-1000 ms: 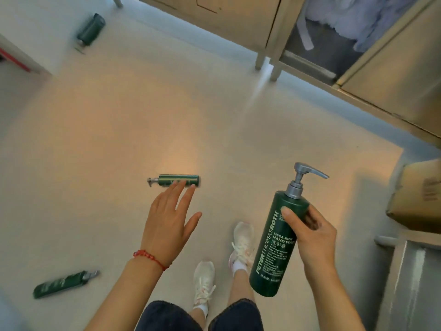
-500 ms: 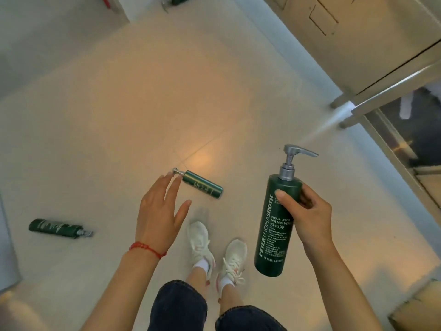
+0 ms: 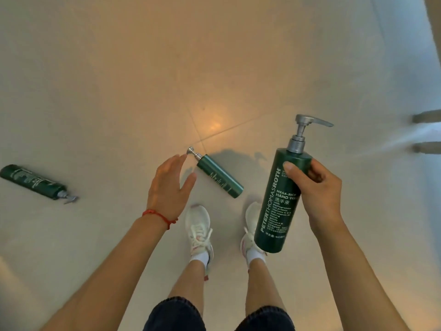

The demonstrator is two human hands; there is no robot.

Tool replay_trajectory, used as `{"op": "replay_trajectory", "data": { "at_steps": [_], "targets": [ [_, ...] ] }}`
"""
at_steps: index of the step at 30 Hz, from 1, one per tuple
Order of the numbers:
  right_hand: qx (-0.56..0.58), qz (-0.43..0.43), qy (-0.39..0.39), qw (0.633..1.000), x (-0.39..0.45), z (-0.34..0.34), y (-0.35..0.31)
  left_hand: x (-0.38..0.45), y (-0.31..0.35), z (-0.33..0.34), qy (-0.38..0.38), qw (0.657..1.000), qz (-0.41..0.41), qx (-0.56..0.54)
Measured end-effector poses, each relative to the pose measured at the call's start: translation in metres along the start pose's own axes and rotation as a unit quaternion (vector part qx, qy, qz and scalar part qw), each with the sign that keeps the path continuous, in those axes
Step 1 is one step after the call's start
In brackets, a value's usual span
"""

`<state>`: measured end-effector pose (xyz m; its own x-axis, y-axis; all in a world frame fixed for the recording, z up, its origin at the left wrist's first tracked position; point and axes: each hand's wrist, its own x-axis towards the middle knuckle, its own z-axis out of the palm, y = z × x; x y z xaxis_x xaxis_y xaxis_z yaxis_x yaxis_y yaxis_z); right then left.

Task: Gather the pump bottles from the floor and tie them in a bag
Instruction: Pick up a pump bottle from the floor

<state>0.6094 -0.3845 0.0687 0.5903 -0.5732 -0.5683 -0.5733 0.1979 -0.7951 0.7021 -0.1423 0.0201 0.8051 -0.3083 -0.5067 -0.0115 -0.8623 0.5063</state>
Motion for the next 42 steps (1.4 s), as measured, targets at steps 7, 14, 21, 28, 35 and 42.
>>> {"op": "replay_trajectory", "data": {
  "at_steps": [7,14,21,28,35,42],
  "targets": [
    [-0.057,-0.002,-0.081,0.995,0.091,0.029,0.055,0.076,-0.036,0.103,-0.003,0.973,-0.166,-0.159],
    [-0.086,0.003,-0.136,0.987,0.147,0.038,0.123,0.129,-0.093,0.196,0.01,0.889,-0.39,-0.239],
    [-0.089,0.021,-0.149,0.985,0.169,0.045,0.164,0.148,-0.099,0.24,0.075,0.834,-0.409,-0.363],
    [-0.076,0.017,-0.161,0.984,0.163,0.045,0.145,0.136,-0.096,0.218,0.08,0.814,-0.371,-0.439],
    [-0.049,0.001,-0.145,0.988,0.126,0.031,0.061,0.095,-0.056,0.107,0.004,0.859,-0.237,-0.455],
    [-0.011,-0.003,-0.124,0.992,0.055,0.014,-0.053,0.04,0.022,-0.028,-0.066,0.889,-0.133,-0.434]
  ]
}}
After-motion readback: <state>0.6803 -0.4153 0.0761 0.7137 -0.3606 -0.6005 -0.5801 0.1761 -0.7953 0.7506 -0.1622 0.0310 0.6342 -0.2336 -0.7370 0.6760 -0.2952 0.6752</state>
